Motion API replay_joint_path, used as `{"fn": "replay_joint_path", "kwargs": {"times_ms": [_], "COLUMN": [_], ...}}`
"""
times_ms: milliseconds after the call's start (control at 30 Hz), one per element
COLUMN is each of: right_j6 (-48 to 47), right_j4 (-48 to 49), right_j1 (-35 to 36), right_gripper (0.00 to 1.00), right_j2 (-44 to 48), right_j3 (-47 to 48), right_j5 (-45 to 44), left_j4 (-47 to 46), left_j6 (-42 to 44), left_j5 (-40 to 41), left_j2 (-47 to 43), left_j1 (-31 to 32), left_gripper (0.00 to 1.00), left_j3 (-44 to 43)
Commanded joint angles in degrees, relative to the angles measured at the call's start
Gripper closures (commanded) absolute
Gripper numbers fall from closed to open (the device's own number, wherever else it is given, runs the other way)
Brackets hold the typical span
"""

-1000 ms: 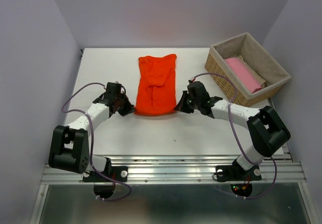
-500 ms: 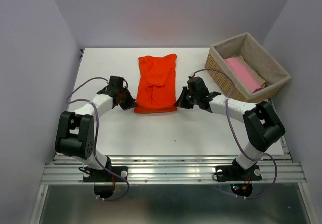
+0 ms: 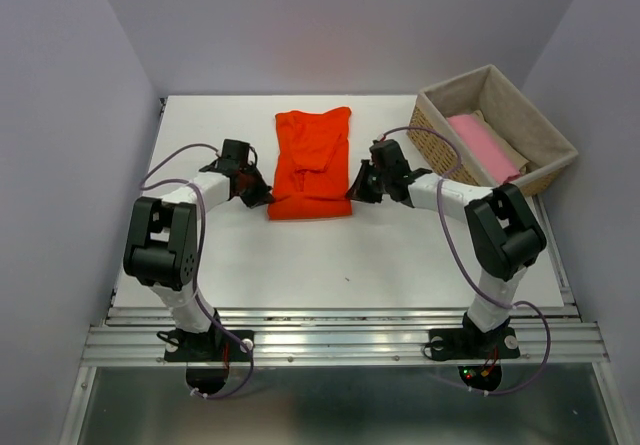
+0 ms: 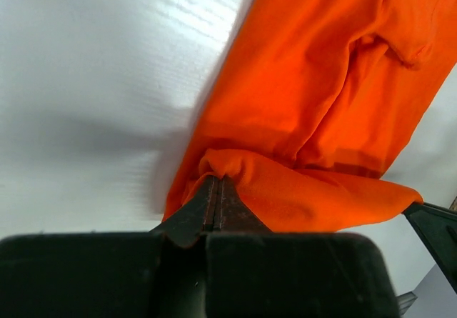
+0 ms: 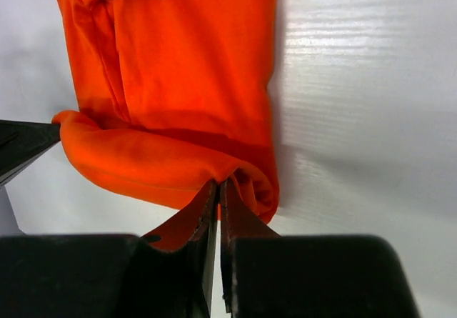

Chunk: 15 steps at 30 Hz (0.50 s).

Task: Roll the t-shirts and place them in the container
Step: Roll the T-shirt to the center of the board.

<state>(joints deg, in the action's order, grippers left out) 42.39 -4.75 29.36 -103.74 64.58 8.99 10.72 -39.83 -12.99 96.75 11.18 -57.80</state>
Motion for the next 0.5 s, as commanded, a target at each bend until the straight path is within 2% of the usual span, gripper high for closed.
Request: {"fn": "replay_joint_path", "kwargs": {"times_ms": [0, 67, 100, 167, 233, 300, 367, 400, 467], "right_j6": [-0.91, -0.56, -0.47, -0.38, -0.82, -1.26, -2.31, -2.84, -3.28], "right_j4": [0.36, 0.27, 0.27, 0.27, 0.10, -0.69, -1.40, -1.83, -2.36], "right_j1": [-1.15, -1.67, -1.68, -1.68, -2.21, -2.21, -2.21, -2.21, -2.21], "right_gripper": [0.91, 0.87, 0.78, 0.76, 0.68, 0.60, 0.56, 0.52, 0.50], "right_j2": [-2.16, -2.95, -3.13, -2.87, -1.65, -0.68, 1.25, 2.05, 3.80], "right_j3": [4.15, 5.03, 5.21, 5.21, 5.03, 4.95, 4.68, 4.25, 3.63], "right_j5": [0.32, 0.50, 0.59, 0.24, -0.47, -1.61, -2.31, -2.84, -3.45], "left_j4": [-1.14, -0.97, -0.96, -0.88, -0.27, 0.53, 1.14, 1.41, 1.58], "left_j6": [1.69, 1.95, 2.13, 2.39, 2.92, 3.71, 4.41, 4.94, 5.29], "left_j5": [1.92, 1.92, 1.75, 1.31, 1.65, 2.44, 3.06, 3.24, 3.85], "left_j2": [2.03, 3.44, 3.71, 3.89, 3.54, 3.18, 2.22, 1.35, 0.20], "left_j1": [-0.46, -0.37, -0.37, -0.46, -0.37, -0.37, -0.37, -0.37, -0.37], "left_gripper": [1.00, 1.00, 1.00, 1.00, 0.99, 0.91, 0.86, 0.80, 0.75], "left_j3": [-4.60, -5.48, -6.00, -6.53, -7.32, -8.72, -9.52, -10.13, -10.49]}}
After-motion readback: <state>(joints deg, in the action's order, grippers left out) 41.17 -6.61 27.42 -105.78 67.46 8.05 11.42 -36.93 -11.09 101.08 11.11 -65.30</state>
